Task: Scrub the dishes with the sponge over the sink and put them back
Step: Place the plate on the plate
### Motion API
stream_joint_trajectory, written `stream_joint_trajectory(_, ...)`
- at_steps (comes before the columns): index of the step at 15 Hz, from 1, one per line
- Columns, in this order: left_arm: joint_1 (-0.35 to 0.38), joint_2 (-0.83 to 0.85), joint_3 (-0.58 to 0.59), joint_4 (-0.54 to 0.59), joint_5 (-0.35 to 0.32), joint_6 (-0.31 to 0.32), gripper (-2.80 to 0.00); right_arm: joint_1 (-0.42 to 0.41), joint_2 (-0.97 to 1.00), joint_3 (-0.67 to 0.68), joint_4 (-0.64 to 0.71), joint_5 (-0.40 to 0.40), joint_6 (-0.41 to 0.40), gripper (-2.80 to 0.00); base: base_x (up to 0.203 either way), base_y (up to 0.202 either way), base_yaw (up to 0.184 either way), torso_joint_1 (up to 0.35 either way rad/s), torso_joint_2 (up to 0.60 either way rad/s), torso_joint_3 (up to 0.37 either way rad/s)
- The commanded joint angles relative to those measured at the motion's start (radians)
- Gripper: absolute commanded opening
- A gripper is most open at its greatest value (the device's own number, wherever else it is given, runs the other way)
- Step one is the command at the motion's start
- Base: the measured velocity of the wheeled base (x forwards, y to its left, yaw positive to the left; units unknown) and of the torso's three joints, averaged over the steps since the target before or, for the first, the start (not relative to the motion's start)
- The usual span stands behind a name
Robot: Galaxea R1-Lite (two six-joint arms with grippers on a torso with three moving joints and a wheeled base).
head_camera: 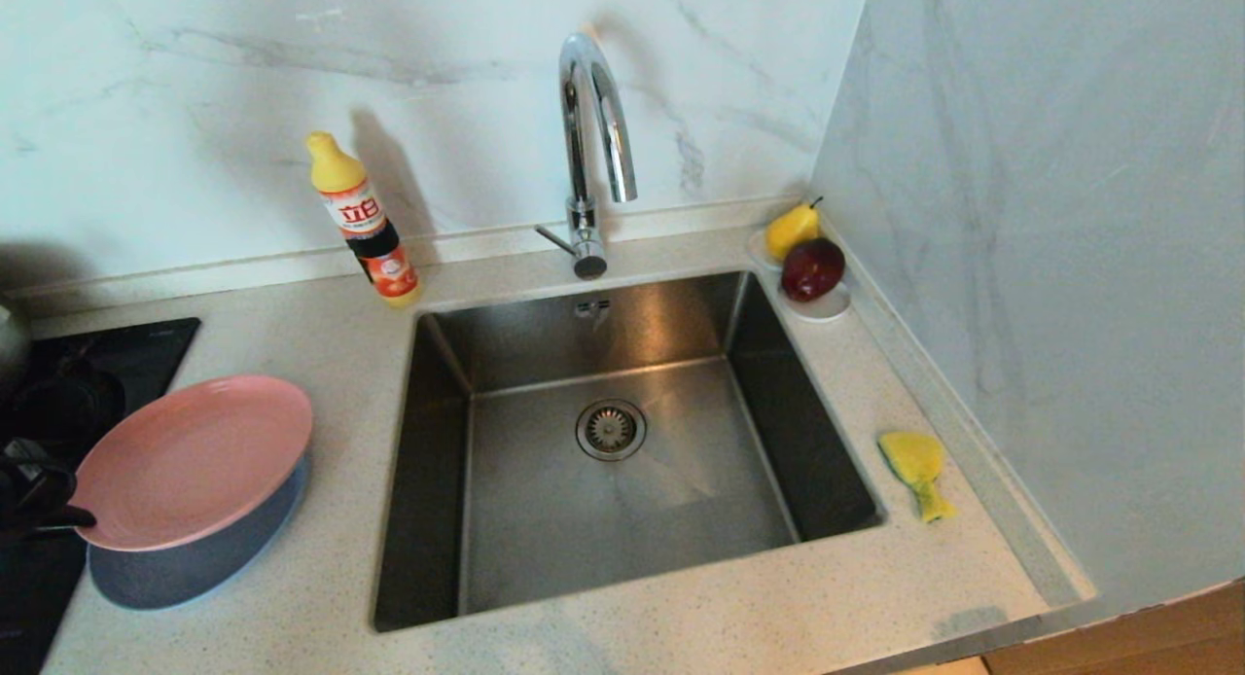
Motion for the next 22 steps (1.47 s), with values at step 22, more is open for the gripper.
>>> stream_joint_trajectory(22, 0.053, 0.029, 0.220, -0.150, -0.014, 0.041, -2.80, 0.000, 0.001, 0.000, 0.000, 0.002, -0.001, -2.80, 0.000, 0.000, 0.000, 0.000, 0.00, 0.000)
